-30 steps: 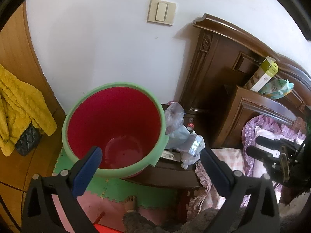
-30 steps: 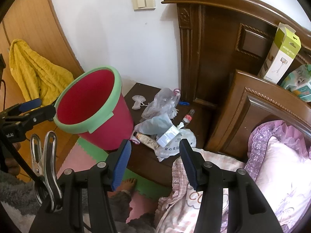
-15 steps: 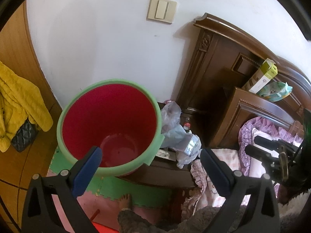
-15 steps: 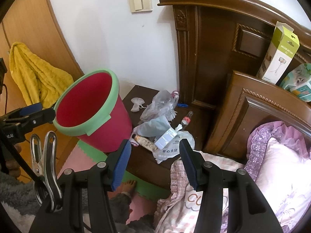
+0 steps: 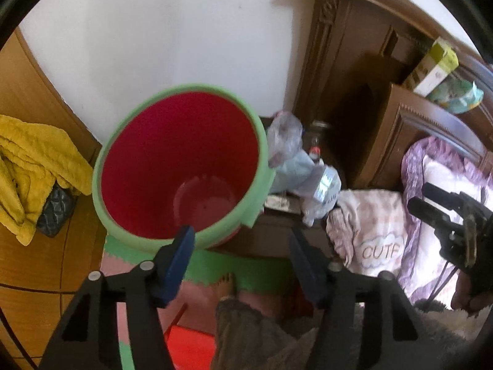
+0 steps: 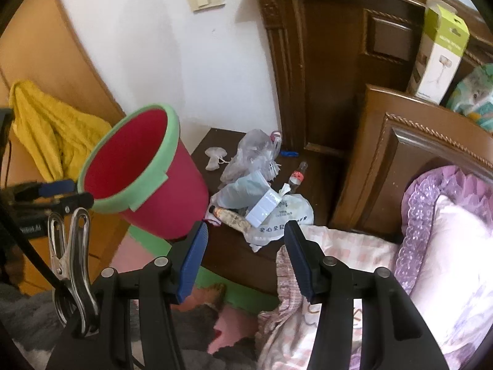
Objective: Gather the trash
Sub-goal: 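Grasp the green rim of the red bucket with the left tool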
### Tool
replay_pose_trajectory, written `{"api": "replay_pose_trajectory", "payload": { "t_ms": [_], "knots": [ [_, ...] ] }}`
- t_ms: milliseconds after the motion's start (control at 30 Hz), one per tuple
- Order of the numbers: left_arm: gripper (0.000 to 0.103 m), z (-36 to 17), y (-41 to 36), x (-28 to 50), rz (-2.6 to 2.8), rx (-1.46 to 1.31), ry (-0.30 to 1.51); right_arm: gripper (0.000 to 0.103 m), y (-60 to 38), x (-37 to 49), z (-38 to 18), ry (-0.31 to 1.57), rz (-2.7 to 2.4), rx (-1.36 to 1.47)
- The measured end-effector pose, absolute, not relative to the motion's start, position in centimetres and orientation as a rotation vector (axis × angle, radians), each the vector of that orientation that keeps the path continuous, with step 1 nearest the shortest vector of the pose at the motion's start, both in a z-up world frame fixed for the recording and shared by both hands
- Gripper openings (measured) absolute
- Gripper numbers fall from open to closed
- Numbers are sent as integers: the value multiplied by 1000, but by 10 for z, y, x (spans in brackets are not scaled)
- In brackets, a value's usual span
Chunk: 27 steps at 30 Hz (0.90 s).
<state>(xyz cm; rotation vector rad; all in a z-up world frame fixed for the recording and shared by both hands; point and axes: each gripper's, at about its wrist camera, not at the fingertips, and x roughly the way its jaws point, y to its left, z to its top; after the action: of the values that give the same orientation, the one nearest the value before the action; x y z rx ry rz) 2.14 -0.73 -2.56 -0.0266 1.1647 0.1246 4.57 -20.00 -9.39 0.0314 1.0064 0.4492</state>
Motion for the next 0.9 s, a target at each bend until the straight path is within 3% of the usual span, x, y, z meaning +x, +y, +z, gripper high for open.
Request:
{"api": "replay_pose_trajectory", "payload": {
  "t_ms": [100,400,467,533,733,900],
  "knots": [
    [59,-32,-15,26,106,-1,1191,53,-200,40,-101,1009,468,-11],
    [59,-50,-18,68,37,49,1250,53,-237,59,-143,1158,367,145],
    [55,-61,-15,81,24,25,1302,53,-244,69,-153,1208,341,167],
    [44,-73,-15,92,13,25,1324,53,-251,79,-162,1241,320,183],
    [22,-100,-9,107,23,31,1355,49,-276,117,-204,1358,401,522],
    [19,-102,-13,106,-12,64,1322,49,-255,152,-244,1495,501,667]
  ]
}}
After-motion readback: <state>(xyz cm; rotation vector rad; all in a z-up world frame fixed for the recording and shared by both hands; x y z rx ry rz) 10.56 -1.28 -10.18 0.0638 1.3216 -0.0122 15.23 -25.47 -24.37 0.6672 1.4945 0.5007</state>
